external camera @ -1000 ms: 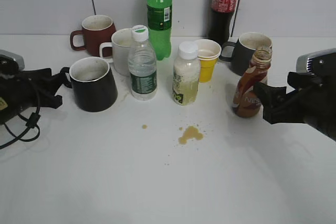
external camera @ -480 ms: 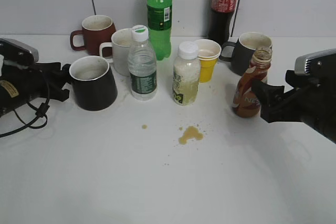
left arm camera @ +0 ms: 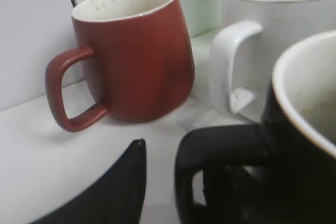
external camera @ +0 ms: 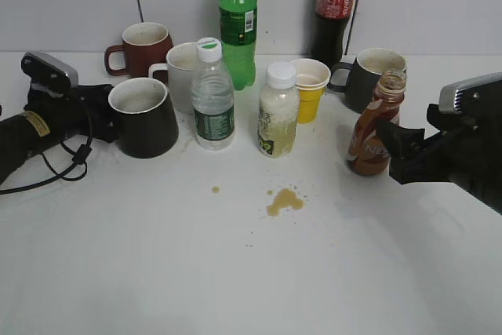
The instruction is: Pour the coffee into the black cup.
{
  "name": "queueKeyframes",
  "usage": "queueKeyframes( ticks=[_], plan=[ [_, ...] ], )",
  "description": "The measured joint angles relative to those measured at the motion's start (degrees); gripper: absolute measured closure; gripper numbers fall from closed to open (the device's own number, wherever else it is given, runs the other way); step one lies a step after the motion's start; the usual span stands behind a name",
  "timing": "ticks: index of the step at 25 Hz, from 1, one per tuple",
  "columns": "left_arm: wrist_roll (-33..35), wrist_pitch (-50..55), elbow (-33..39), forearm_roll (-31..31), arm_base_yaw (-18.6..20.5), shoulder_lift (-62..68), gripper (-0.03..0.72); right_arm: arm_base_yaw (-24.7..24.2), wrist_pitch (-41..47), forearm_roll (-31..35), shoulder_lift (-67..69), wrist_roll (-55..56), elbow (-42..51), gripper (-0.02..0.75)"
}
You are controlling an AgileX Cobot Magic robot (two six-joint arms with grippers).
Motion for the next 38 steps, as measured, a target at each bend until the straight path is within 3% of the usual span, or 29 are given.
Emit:
queueKeyframes(
  ticks=[2, 7, 9, 17, 30, 38],
  plan=[
    [-1.0, -0.6, -1.3, 0.2, -0.1, 1.0, 0.43, 0.0, 0.0, 0.5, 0.1, -0.3, 0.0, 0.153],
    [-2.3, -1.1, -3.6, -0.3, -1.1, 2.2, 0.622, 0.0, -0.2, 1.9, 2.0, -2.3, 0.0, 0.153],
    [-2.7, -2.3, -3.9, -0.8, -1.6, 2.2, 0.641, 0.0, -1.0, 2.1, 4.4, -2.6, 0.0, 0.151],
    [-2.4, -4.7, -2.1, -1.7, -2.0, 1.6, 0.647, 0.0, -11.4, 2.6, 16.0, -2.9, -0.3, 0.13],
    [-1.1, -4.6, 7.8, -6.7, -2.3, -6.7, 0.647, 0.0, -12.3, 4.2, 26.8, -1.7, -10.3, 0.129],
    [-1.1, -4.6, 13.8, -11.1, -6.5, -11.7, 0.647, 0.0, -12.3, 4.4, 32.1, 0.7, -16.8, 0.14]
  ],
)
